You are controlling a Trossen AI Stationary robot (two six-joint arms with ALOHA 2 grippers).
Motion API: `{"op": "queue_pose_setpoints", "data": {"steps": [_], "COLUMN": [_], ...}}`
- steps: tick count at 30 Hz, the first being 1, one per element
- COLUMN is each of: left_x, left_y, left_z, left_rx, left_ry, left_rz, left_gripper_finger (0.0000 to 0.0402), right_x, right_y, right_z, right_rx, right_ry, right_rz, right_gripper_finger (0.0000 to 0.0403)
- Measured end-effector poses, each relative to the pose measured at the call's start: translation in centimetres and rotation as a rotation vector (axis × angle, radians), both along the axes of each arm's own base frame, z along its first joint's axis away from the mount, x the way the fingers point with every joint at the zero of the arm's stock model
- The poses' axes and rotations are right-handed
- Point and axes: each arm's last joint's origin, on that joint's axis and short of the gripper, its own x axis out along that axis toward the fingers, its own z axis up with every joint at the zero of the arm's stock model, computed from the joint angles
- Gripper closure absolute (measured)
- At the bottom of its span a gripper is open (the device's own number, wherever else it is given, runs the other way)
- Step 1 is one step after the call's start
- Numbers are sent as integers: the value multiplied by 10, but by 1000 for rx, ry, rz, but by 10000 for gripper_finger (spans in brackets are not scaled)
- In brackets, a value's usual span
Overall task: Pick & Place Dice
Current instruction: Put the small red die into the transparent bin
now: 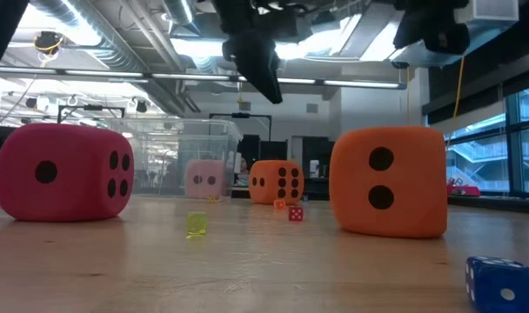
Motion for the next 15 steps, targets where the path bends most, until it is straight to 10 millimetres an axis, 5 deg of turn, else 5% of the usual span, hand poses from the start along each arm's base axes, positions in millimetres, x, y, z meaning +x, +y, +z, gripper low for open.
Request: {"op": "queue_pose_setpoints", "data": {"steps": [6,9,15], "left_x": [13,17,27], "left_y": [-23,-31,-16], "left_z": [-13,-16,-32], "left_rx": [-112,-7,93], "left_ry": [6,30,67], "left_rz": [-92,-100,-71], "left_gripper_finger": [193,184,182], "right_x": [0,-1,-1], "right_y": [8,9,10], "right_z": [-7,-7,-7], "right_rx": [-18,-35,-41], "right_ry": [10,8,8], "right_rz": [9,6,15], "right_gripper_finger": [371,371,371]}}
